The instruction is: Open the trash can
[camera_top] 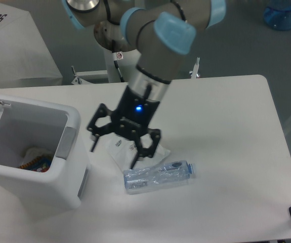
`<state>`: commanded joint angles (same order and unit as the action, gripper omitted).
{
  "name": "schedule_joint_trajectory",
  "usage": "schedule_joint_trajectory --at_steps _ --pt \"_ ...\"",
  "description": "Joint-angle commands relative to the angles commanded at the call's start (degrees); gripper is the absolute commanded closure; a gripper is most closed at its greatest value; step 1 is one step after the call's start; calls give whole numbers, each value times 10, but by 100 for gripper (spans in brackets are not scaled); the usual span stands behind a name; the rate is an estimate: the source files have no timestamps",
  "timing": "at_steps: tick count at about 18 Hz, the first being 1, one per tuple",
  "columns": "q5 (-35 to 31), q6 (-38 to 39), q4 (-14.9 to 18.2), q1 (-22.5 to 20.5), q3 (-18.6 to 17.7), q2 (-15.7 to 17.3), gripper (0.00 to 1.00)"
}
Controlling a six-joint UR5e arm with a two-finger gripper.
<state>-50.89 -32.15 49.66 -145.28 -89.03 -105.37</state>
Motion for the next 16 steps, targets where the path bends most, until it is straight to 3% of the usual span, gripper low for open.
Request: schedule_joint_trajectory --at_steps 6,11,16 --pt "-30 -151 -2 -56 -4 -27 0" --pt "-201 -231 0 -62 10 -59 0" --pt "-288 -260 25 -62 66 -102 0"
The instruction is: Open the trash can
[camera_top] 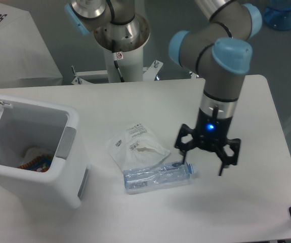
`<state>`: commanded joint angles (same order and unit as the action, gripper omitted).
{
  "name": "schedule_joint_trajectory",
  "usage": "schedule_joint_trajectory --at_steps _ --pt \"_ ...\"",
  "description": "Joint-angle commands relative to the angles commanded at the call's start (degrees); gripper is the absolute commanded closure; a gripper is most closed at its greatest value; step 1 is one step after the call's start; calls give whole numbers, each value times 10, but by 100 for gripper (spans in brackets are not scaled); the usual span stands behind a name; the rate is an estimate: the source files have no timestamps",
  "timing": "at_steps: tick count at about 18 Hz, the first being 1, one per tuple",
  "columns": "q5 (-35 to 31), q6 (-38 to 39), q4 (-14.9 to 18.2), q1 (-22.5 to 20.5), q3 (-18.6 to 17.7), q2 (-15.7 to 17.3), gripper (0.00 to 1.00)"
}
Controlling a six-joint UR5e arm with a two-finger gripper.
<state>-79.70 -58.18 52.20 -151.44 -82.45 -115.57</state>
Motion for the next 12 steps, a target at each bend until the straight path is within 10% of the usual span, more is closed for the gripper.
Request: schedule_joint_trajectory --at_steps 6,12 --pt "-70 -119 74 4 43 -27 0" --pt "-93 -149 77 5 36 -28 0"
